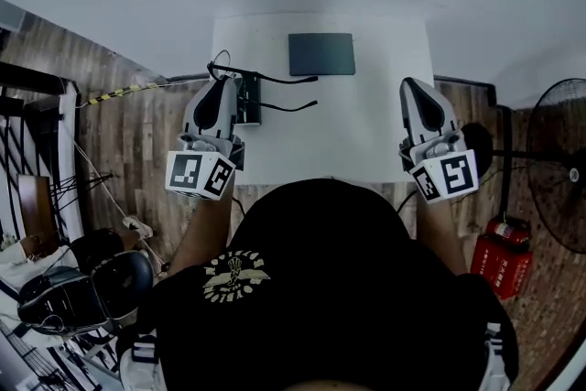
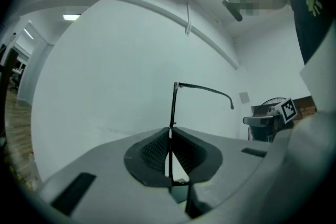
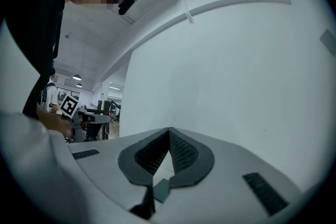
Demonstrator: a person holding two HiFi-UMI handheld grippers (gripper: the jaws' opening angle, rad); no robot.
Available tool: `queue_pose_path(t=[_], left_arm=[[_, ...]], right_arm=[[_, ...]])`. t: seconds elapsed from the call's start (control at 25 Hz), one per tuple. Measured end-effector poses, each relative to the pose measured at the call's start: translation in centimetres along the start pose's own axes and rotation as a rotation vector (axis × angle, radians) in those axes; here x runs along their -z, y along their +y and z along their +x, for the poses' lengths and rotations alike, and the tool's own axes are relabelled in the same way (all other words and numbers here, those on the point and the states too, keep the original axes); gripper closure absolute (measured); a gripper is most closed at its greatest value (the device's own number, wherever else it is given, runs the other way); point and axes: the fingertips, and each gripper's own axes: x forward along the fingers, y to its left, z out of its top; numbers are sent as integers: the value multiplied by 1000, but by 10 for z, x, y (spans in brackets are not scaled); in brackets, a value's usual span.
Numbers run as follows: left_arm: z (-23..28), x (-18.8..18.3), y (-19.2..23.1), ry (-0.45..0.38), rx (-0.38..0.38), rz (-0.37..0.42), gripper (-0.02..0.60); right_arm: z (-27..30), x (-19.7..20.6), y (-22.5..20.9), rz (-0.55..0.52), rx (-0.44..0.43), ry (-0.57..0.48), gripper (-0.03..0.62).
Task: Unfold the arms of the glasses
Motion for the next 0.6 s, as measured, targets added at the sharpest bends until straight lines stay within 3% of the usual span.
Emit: queue_pose_path(t=[0.32, 0.6], left_arm=[[12, 21, -6, 8, 92, -22, 563], [90, 30, 16, 51, 122, -50, 563]], right_arm=[[-20, 7, 1, -43, 64, 45, 595], [33, 2, -41, -38, 80, 62, 595]])
